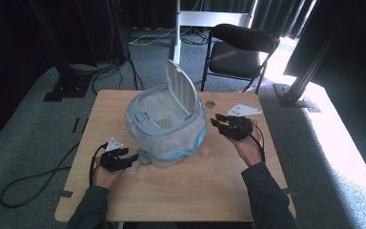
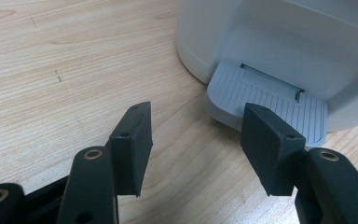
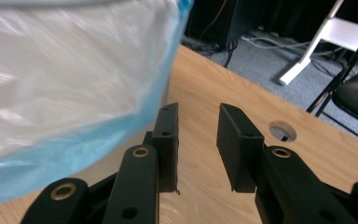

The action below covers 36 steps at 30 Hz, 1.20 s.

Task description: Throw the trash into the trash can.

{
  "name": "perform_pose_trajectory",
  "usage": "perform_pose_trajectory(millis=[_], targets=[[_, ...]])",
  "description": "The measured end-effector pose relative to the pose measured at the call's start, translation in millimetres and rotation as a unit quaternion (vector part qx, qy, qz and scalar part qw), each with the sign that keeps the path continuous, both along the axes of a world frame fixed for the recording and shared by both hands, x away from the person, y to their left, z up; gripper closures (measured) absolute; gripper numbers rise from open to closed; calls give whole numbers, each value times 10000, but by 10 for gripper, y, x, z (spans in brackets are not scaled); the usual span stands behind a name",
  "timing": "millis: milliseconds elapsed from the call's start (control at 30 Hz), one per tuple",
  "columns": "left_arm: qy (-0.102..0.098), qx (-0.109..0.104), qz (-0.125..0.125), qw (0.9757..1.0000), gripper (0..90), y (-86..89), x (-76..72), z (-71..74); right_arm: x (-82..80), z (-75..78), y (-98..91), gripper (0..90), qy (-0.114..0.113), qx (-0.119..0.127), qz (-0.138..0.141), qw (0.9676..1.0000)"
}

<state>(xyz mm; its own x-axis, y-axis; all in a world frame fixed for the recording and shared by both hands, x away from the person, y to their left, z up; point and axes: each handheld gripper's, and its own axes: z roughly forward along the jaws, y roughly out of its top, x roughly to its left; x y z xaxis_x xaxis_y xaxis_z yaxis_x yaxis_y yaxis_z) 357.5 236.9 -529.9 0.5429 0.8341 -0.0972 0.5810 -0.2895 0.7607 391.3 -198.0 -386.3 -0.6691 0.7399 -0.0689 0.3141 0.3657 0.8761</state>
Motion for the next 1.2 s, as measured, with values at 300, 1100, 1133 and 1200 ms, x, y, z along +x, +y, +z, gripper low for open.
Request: perform_pose_trajectory(millis=[300,1100,1133,1200], targets=[[2,-7,2,10000,437,1,0,-1,121,-216,-42,688,345,-134,-115,9992],[-1,1,0,10000,436,0,1,0,162,-619,-89,704,1047,-577,-57,9928],[0,1,1,10000,436,0,0,0,159,-624,-86,703,1061,-585,-40,9926],[-1,3,1,10000,436,0,0,0,152,-636,-84,703,1109,-593,-23,9921]])
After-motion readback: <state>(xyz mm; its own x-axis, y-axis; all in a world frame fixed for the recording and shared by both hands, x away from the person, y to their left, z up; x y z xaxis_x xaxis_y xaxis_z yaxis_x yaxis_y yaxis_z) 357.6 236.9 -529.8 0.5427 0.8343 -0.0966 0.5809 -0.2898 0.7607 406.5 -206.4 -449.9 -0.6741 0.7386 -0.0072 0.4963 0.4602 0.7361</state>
